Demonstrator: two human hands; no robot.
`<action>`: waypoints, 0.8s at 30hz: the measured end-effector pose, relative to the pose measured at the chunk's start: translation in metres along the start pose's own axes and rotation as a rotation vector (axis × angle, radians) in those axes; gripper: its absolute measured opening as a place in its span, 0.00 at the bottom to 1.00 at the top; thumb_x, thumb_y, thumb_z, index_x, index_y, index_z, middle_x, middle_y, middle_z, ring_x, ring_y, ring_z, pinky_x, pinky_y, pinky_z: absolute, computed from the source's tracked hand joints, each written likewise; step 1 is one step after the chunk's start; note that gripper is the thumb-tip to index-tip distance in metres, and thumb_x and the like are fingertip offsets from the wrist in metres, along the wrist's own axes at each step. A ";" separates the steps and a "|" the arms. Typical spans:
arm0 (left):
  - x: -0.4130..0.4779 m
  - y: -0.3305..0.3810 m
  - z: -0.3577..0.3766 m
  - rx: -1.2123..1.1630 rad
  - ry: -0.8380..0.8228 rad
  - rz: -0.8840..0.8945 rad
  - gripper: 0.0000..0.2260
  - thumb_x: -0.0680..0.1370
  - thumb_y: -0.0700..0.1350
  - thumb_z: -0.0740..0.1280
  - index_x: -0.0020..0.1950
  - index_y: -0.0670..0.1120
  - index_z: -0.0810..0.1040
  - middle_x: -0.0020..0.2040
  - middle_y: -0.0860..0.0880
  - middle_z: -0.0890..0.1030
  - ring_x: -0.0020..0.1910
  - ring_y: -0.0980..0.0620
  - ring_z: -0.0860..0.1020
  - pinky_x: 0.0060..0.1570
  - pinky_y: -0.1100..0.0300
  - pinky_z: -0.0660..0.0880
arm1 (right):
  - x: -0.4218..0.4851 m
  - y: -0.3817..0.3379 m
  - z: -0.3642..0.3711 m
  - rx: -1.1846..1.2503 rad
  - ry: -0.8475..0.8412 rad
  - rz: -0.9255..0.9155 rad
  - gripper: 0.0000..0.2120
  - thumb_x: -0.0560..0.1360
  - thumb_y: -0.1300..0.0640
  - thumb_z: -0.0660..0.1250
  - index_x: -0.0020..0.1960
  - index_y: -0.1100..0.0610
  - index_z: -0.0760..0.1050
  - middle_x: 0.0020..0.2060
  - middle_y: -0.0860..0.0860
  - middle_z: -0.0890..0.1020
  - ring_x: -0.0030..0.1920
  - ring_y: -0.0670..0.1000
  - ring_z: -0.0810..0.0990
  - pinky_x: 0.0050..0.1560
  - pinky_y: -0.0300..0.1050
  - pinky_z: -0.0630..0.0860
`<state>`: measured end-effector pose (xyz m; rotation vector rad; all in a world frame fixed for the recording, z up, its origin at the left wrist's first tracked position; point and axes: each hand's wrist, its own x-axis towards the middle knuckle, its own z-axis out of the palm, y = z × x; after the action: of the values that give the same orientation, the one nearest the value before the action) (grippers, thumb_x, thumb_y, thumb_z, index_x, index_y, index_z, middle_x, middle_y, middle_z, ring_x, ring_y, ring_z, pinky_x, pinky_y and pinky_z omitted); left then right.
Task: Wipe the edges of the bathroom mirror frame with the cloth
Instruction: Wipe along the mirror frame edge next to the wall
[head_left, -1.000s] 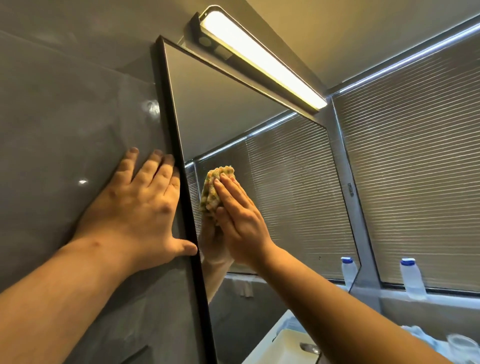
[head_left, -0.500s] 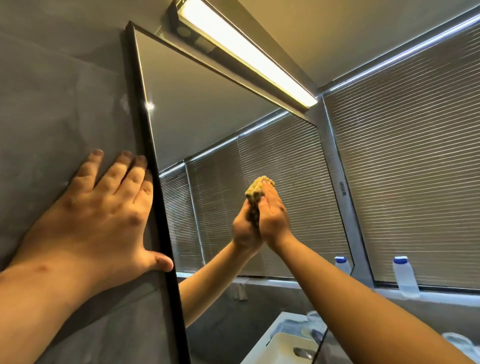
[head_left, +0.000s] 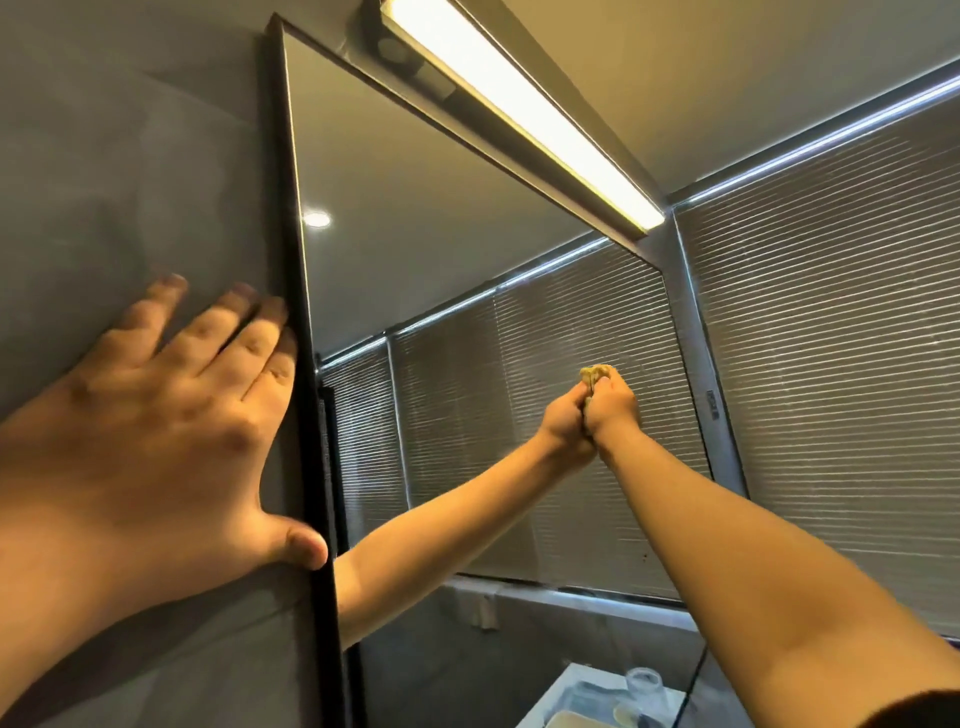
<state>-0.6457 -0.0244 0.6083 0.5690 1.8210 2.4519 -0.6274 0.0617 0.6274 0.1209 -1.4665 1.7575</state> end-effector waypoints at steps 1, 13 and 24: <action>0.012 0.000 0.001 0.046 0.062 0.060 0.11 0.82 0.45 0.55 0.55 0.49 0.77 0.48 0.49 0.81 0.51 0.51 0.77 0.63 0.58 0.68 | 0.011 -0.002 0.003 0.050 0.012 0.026 0.12 0.73 0.58 0.55 0.40 0.51 0.76 0.43 0.47 0.81 0.47 0.52 0.78 0.59 0.53 0.76; 0.013 0.113 0.026 -0.228 -0.184 0.501 0.14 0.82 0.49 0.55 0.59 0.46 0.76 0.53 0.45 0.79 0.55 0.50 0.76 0.55 0.57 0.70 | 0.032 -0.124 0.045 0.061 -0.248 -0.364 0.14 0.75 0.61 0.54 0.39 0.50 0.75 0.36 0.47 0.76 0.35 0.44 0.73 0.38 0.38 0.71; 0.055 -0.019 0.023 0.263 0.055 0.175 0.15 0.83 0.51 0.54 0.57 0.47 0.78 0.52 0.47 0.81 0.56 0.49 0.77 0.73 0.52 0.61 | 0.044 0.021 -0.017 0.106 -0.013 0.116 0.14 0.82 0.60 0.53 0.54 0.54 0.78 0.45 0.52 0.81 0.40 0.49 0.75 0.41 0.42 0.73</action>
<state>-0.6935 0.0163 0.6114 0.7093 2.2252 2.3661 -0.6619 0.0998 0.6299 0.1042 -1.4145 1.9325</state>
